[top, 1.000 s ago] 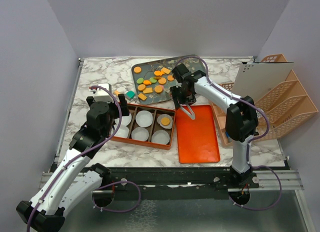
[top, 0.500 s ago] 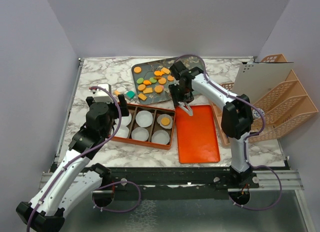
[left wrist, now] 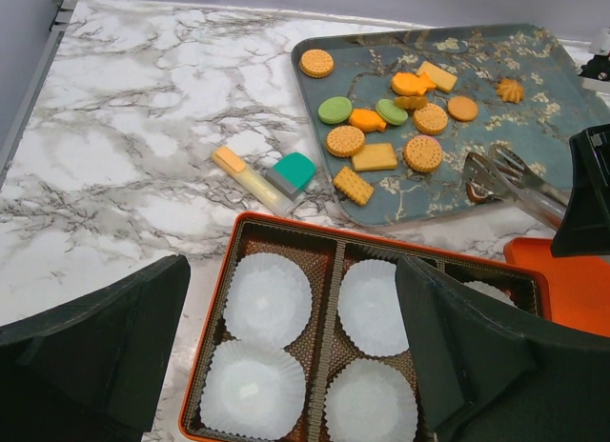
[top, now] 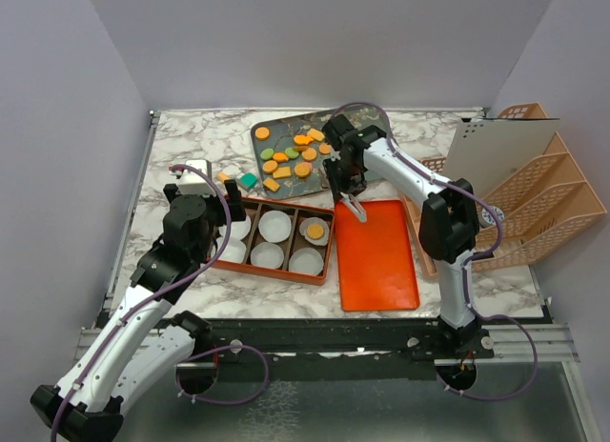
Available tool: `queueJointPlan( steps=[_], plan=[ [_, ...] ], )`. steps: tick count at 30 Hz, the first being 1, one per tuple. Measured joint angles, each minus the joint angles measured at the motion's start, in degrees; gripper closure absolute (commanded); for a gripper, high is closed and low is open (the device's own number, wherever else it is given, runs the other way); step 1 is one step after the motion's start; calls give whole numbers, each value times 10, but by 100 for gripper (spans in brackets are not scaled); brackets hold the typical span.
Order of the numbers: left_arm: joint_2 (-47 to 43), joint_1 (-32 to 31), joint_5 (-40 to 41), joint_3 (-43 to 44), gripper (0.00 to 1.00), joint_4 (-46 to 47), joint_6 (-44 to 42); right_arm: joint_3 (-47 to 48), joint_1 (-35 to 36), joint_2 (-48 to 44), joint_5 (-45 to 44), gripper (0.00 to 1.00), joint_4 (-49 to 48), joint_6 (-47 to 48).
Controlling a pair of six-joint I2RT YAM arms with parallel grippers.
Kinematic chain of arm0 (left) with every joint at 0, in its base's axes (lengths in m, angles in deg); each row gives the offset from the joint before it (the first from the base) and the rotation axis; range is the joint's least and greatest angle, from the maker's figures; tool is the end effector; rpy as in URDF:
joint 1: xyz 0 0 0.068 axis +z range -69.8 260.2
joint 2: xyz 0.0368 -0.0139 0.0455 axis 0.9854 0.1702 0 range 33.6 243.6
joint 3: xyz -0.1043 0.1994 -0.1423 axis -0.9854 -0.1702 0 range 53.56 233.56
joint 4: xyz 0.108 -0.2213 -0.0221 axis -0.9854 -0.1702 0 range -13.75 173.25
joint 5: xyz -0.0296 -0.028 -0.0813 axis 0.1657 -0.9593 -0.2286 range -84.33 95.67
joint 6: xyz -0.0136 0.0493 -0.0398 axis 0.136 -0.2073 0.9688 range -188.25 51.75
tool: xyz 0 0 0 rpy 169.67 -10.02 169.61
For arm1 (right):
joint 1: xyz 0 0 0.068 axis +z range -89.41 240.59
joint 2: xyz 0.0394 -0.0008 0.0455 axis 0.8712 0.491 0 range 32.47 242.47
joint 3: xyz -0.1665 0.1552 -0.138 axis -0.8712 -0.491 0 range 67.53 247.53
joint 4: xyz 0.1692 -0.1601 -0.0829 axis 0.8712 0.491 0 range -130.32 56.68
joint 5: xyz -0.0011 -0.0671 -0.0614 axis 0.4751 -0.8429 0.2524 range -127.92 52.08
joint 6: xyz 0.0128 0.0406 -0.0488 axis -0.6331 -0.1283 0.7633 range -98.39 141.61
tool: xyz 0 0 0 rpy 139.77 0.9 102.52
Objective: Pack the cookies
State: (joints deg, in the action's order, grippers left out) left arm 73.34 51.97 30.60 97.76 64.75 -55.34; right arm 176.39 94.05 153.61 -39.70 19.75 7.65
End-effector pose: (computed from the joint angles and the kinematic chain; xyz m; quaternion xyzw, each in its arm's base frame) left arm 0.1536 -0.0584 0.3266 -0.0290 0.7805 -0.0518 0.6223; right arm 0.3581 0.2347 0.2246 -0.1650 0.9742 0.0476 0.1466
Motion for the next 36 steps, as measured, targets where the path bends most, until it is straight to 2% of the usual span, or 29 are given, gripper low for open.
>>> queueJointPlan(
  steps=[7, 11, 36],
  plan=[
    [0, 0, 0, 0, 2, 0, -1, 1, 0, 0, 0, 47, 0, 1],
    [0, 0, 0, 0, 2, 0, -1, 2, 0, -1, 0, 43, 3, 1],
    [0, 0, 0, 0, 2, 2, -1, 73, 0, 24, 0, 38, 78, 9]
  ],
)
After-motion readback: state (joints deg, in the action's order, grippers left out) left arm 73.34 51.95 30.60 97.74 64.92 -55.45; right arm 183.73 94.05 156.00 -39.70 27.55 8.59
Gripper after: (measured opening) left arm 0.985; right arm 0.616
